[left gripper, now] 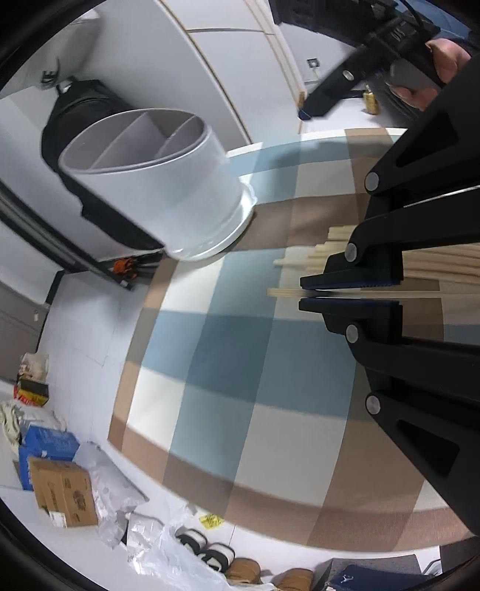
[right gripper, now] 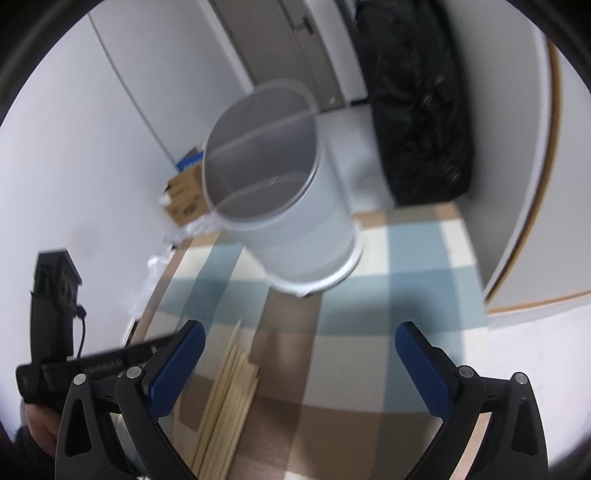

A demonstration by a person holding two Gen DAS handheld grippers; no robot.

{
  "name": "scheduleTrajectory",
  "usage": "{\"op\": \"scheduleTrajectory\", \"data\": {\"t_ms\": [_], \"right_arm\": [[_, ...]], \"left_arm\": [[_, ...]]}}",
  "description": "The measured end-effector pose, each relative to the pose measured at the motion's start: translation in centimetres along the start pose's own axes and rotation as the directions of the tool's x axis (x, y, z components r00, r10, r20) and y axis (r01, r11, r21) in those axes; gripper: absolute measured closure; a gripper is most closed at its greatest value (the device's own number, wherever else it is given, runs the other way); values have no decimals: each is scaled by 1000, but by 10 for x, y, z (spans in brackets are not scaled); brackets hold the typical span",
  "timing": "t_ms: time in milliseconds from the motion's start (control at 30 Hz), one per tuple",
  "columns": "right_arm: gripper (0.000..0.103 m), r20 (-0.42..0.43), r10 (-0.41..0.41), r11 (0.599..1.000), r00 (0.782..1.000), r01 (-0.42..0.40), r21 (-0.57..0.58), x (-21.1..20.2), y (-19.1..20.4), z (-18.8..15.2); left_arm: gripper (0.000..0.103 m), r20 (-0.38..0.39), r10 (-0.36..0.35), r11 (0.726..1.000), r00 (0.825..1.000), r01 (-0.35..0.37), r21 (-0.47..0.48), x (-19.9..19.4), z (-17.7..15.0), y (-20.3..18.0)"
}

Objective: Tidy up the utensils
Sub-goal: 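Lift the stick with the left tool while the right tool grasps another stick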

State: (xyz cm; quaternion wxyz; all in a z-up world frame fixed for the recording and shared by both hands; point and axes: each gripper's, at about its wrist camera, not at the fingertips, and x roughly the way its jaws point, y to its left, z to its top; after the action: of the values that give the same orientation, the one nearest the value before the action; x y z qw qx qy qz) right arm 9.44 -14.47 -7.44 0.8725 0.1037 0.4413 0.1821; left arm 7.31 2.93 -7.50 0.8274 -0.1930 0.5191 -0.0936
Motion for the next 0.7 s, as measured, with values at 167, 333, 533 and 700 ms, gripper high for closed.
{"op": "scheduleTrajectory", "data": {"t_ms": [167,333,533,700], "right_arm": [[26,-128,61,998,990,-60,14,27,11,3],[36,-200,105,994,974,-101,28,55,26,8],[47,-270,103,995,957,-98,33,88,47,13],[68,-335,67,996,940,-46,70,110,51,17]], "left_arm": [[103,33,-23,1000,999,24,-15,-7,7,8],[103,61,-44,999,997,46,-27,-17,13,19],[103,82,-61,997,995,65,-45,-27,16,28],[103,90,-72,996,993,76,-49,-31,18,35]]}}
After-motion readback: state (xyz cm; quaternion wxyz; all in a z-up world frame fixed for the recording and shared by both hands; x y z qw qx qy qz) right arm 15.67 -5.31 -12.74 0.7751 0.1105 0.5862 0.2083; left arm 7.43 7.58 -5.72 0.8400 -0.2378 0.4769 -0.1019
